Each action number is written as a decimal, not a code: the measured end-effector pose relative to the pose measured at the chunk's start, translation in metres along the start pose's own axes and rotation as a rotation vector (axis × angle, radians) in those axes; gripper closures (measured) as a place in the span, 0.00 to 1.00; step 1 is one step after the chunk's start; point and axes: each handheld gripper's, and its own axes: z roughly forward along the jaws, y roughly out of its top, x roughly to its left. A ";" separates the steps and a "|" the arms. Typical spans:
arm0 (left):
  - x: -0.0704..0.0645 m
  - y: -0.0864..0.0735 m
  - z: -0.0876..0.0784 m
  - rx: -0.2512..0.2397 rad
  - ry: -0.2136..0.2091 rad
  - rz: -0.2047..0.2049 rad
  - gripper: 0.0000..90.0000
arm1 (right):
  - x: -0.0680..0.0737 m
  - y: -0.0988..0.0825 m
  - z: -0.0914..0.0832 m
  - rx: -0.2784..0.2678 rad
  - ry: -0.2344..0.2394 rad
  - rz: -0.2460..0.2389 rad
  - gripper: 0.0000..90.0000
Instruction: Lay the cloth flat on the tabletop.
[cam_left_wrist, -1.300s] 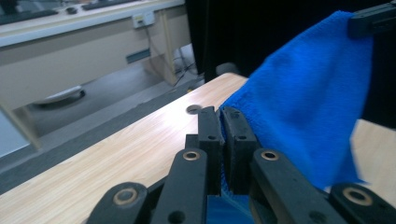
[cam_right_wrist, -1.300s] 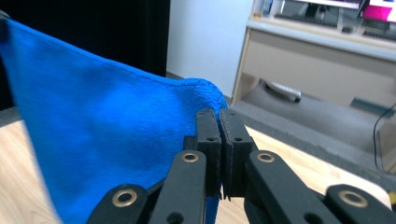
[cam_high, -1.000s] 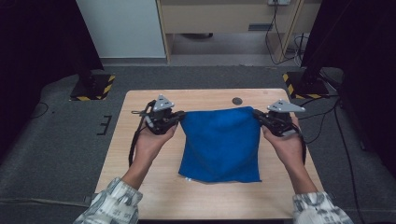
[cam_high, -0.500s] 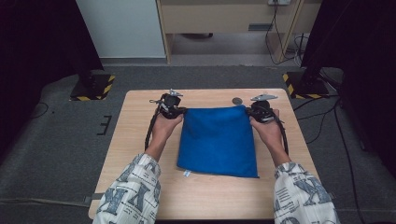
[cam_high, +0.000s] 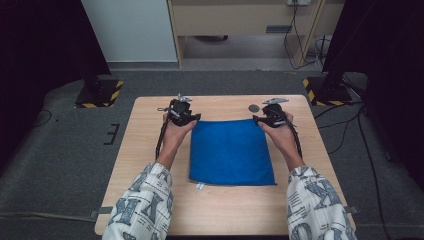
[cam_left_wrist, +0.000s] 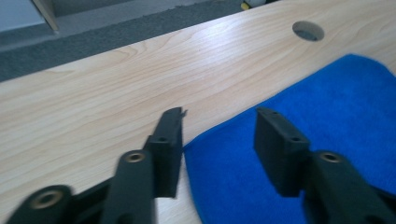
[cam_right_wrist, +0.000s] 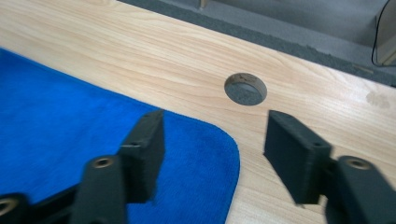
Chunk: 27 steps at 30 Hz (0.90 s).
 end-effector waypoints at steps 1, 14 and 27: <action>-0.001 0.000 -0.004 0.006 -0.013 0.007 0.50 | 0.001 0.000 -0.004 -0.005 0.004 -0.003 0.40; -0.013 -0.057 -0.066 -0.048 -0.074 0.104 0.49 | 0.049 -0.035 -0.042 -0.015 0.151 -0.108 0.52; -0.024 -0.132 -0.102 -0.058 -0.166 0.100 0.55 | 0.088 -0.068 -0.066 -0.074 0.266 -0.138 0.81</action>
